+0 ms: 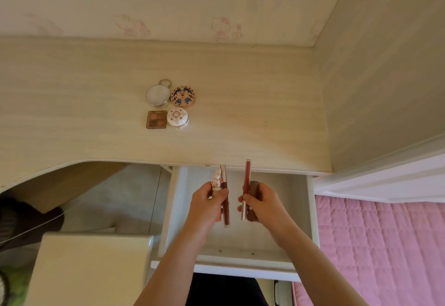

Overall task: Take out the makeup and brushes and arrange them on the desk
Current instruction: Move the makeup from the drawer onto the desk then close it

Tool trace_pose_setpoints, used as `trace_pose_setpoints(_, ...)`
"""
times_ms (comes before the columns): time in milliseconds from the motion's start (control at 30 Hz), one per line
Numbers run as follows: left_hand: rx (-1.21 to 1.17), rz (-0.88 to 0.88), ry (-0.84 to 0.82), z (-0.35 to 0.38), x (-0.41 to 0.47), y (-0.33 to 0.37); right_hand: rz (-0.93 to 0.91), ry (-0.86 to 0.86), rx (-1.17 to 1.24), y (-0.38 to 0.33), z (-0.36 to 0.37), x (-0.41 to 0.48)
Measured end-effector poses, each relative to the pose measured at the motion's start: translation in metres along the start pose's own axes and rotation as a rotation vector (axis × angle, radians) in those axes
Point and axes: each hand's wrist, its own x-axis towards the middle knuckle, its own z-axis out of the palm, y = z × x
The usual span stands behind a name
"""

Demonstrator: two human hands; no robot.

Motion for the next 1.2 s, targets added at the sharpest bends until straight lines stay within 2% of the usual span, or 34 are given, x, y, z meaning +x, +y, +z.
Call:
trace_pose_setpoints(333, 0.056, 0.077, -0.035, -0.005, 0.058, 0.056, -0.081, 0.116, -0.091, -0.054, 0.01, 0.041)
trace_pose_setpoints(767, 0.304, 0.202, 0.139, -0.004, 0.167, 0.119, 0.015, 0.178, -0.195, -0.129, 0.027, 0.143)
trace_pose_setpoints(1000, 0.537, 0.266, 0.193, 0.001, 0.204, 0.137, -0.047, 0.211, -0.441, -0.154, 0.041, 0.189)
trace_pose_setpoints(1200, 0.584, 0.241, 0.204, 0.003, 0.22, 0.145, -0.081, 0.229, -0.601, -0.164, 0.049, 0.209)
